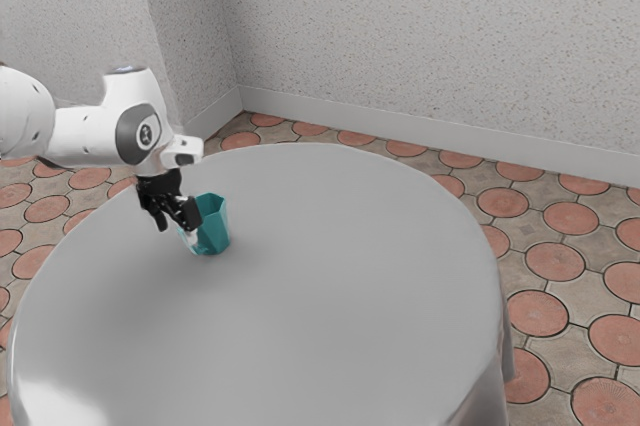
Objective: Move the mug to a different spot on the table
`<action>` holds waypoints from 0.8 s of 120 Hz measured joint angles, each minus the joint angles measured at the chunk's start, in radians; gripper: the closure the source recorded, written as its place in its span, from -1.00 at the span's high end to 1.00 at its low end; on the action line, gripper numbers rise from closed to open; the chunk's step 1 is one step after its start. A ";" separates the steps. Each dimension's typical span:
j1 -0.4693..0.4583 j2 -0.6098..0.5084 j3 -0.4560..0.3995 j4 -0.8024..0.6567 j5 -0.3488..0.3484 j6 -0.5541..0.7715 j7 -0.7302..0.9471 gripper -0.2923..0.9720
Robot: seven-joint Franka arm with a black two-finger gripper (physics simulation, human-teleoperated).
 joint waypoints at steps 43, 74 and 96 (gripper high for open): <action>-0.004 0.062 -0.001 0.010 -0.019 0.067 0.100 0.54; -0.004 0.095 -0.002 0.028 -0.076 0.090 0.158 0.54; 0.002 0.107 -0.002 0.029 -0.116 0.104 0.197 0.48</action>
